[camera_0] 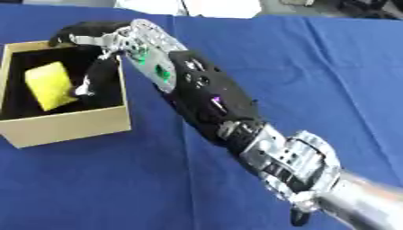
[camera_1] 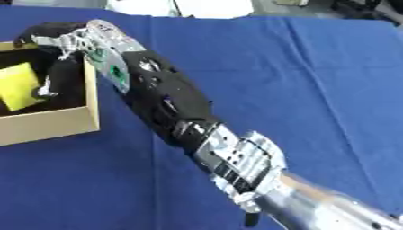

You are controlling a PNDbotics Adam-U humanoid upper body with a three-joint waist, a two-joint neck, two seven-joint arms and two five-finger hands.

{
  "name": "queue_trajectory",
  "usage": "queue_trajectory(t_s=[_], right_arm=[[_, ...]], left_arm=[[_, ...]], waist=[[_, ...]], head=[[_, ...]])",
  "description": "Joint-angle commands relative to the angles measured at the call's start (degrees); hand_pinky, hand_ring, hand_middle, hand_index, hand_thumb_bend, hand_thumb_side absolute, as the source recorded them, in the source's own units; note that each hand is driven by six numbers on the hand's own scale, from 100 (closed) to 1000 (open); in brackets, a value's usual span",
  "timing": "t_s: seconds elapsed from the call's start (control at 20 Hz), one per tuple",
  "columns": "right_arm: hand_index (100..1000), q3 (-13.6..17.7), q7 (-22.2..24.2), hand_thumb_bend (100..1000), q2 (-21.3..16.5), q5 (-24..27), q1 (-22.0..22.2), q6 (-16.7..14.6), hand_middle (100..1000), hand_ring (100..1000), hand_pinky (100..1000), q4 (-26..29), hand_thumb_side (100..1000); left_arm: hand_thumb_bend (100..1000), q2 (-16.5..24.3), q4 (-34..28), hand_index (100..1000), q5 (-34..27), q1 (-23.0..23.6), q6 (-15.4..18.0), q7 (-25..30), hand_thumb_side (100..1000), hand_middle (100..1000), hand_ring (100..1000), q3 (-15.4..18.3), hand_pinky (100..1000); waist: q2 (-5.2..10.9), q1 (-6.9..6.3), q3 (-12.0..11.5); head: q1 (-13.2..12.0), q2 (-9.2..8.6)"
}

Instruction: Pick up objects on the table and place them in the box.

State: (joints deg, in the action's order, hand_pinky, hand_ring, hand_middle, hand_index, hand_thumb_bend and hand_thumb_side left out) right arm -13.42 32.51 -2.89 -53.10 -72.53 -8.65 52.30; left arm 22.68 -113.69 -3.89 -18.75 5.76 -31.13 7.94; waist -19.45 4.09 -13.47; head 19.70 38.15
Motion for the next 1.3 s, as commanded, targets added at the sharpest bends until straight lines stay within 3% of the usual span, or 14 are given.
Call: queue_trajectory(t_s=[0.05,0.25,0.3,0.35,0.5,0.65,0.85,1.0,1.1,1.3], right_arm=[[999,0.7,-0.7,404,-0.6,-0.9,-1.4,-0.5,995,969,919,1.8,359],[995,1.2,-1.2,383,-1.0,0.0,-1.4,-0.3,990,964,914,3.0,325],[992,1.3,-1.3,321,-1.3,0.5,-1.4,-0.2,987,961,910,3.7,365],[989,1.5,-1.4,361,-1.5,1.1,-1.4,0.0,983,959,908,4.4,305],[970,1.9,-1.9,265,-2.8,3.5,-1.5,0.4,956,941,881,7.8,299],[944,2.3,-2.3,226,-5.2,6.6,-1.5,0.6,940,930,867,12.4,261],[895,2.4,-2.0,102,-10.8,16.7,-0.8,4.8,871,894,823,21.0,224],[860,3.5,-3.2,100,-14.9,24.5,0.6,9.0,845,869,792,27.2,223],[852,4.2,-4.7,100,-18.1,29.4,2.0,11.4,832,855,770,31.3,281],[857,5.8,-11.4,100,-25.1,39.7,6.4,15.5,815,834,736,39.4,523]], left_arm=[[351,0.8,-0.9,698,-0.1,-0.5,0.0,0.1,815,621,673,0.1,916],[352,0.8,-0.9,698,-0.1,-0.4,0.0,0.1,814,621,673,0.1,916],[352,0.8,-0.9,698,-0.1,-0.3,0.0,0.1,814,621,673,0.2,916],[352,0.8,-0.9,698,-0.1,-0.2,0.0,0.0,814,621,673,0.2,916],[352,0.8,-0.9,698,-0.1,0.0,0.0,-0.1,814,620,673,0.3,916],[353,0.9,-0.9,697,0.0,0.2,-0.1,-0.2,813,620,673,0.5,917],[353,1.0,-0.9,697,0.2,0.6,-0.1,-0.5,813,620,673,0.7,916],[354,1.1,-0.9,697,0.3,0.8,0.0,-0.8,813,620,674,0.9,916],[354,1.2,-0.9,697,0.4,0.9,0.0,-0.9,812,620,674,1.0,916],[354,1.3,-0.9,697,0.6,1.2,0.1,-1.3,811,621,674,1.3,916]], waist=[[1.25,-0.65,0.0],[1.52,-0.82,0.2],[1.60,-0.87,0.3],[1.68,-0.92,0.4],[1.91,-1.04,0.8],[2.09,-1.14,1.2],[2.28,-1.38,2.0],[2.38,-1.68,2.8],[2.44,-1.89,3.3],[2.38,-2.38,4.2]], head=[[0.1,-0.61],[0.0,-0.56],[-0.1,-0.54],[-0.1,-0.51],[-0.4,-0.36],[-0.7,-0.19],[-1.4,0.04],[-1.9,0.17],[-2.4,0.28],[-3.8,0.39]])
